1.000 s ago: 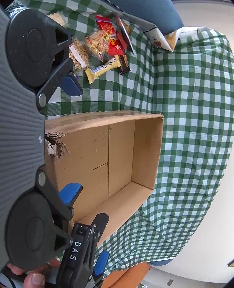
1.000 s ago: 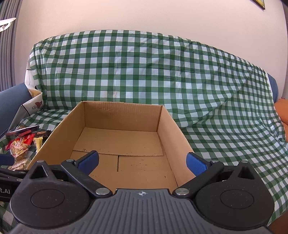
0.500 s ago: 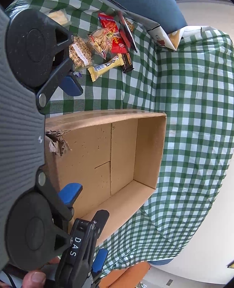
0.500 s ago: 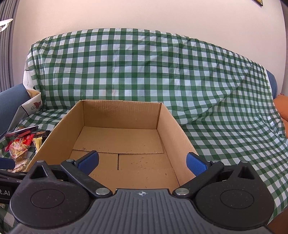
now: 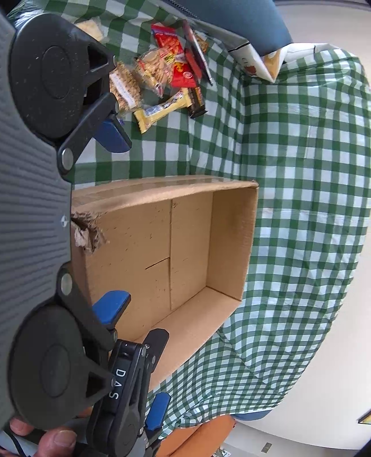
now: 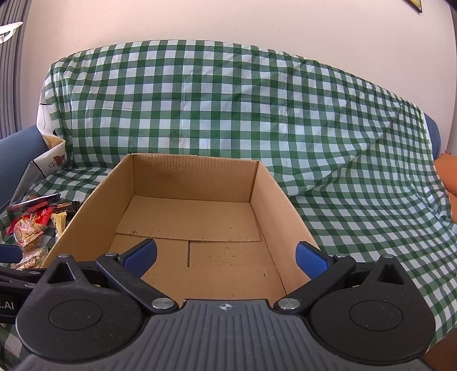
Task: Organize snacks
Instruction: 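Move both tools toward the snack pile beside the cardboard box, then grasp the white rice-cake bar with the left tool while the right tool grasps the purple chocolate bar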
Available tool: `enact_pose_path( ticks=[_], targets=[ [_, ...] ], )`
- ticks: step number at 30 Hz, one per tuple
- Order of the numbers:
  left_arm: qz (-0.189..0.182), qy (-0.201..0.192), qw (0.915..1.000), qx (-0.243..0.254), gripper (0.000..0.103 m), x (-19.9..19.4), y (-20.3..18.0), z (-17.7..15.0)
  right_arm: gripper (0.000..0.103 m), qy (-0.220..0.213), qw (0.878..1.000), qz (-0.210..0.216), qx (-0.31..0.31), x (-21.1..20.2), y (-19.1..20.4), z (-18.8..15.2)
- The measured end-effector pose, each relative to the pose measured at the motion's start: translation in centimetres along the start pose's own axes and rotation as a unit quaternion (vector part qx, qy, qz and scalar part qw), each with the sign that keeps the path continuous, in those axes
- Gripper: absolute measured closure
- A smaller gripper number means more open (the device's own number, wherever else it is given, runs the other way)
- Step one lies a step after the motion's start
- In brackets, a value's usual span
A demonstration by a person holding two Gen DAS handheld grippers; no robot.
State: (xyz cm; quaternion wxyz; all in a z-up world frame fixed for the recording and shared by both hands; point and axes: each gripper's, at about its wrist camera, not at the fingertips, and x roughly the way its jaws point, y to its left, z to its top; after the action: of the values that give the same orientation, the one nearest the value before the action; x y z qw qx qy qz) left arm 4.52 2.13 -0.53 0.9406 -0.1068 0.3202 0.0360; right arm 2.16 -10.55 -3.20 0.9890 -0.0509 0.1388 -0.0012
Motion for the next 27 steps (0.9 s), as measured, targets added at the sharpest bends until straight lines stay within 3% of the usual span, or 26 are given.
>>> enact_pose_path(
  ticks=[5, 7, 8, 11, 12, 15, 19, 22, 27],
  targets=[
    [0.008, -0.012, 0.9998, -0.016, 0.001, -0.7, 1.7, 0.1, 0.001, -0.004, 1.0, 0.019, 0.008, -0.1, 1.5, 0.7],
    [0.015, -0.014, 0.9993, -0.03, 0.008, -1.1, 2.9, 0.1, 0.004, -0.005, 0.999, 0.034, 0.011, -0.2, 2.3, 1.0],
    [0.019, -0.015, 0.999, -0.038, 0.015, -1.3, 3.7, 0.1, 0.006, -0.006, 0.999, 0.043, 0.012, -0.2, 3.0, 1.2],
    [0.029, -0.013, 0.9969, -0.072, 0.034, -2.0, 6.3, 0.2, 0.02, -0.009, 0.997, 0.074, 0.008, -0.4, 5.1, 1.6],
    [0.031, -0.012, 0.9956, -0.087, 0.043, -2.2, 7.4, 0.2, 0.029, -0.01, 0.996, 0.085, 0.007, -0.5, 5.9, 1.8],
    [0.043, -0.008, 0.9888, -0.143, 0.055, -2.9, 10.9, 0.1, 0.048, -0.01, 0.992, 0.122, -0.001, -0.6, 8.3, 2.0],
    [0.076, 0.014, 0.9753, -0.207, 0.056, -3.0, 15.6, -0.7, 0.053, -0.001, 0.984, 0.176, -0.023, -1.1, 12.5, 1.9],
    [0.088, 0.047, 0.9603, -0.26, 0.056, -2.4, 18.8, -1.5, 0.052, 0.031, 0.975, 0.209, -0.064, -0.5, 15.8, 0.8],
    [0.118, 0.072, 0.9472, -0.289, 0.056, -1.7, 21.8, -2.8, 0.052, 0.086, 0.964, 0.229, -0.1, 1.4, 20.0, -1.0]
  ],
)
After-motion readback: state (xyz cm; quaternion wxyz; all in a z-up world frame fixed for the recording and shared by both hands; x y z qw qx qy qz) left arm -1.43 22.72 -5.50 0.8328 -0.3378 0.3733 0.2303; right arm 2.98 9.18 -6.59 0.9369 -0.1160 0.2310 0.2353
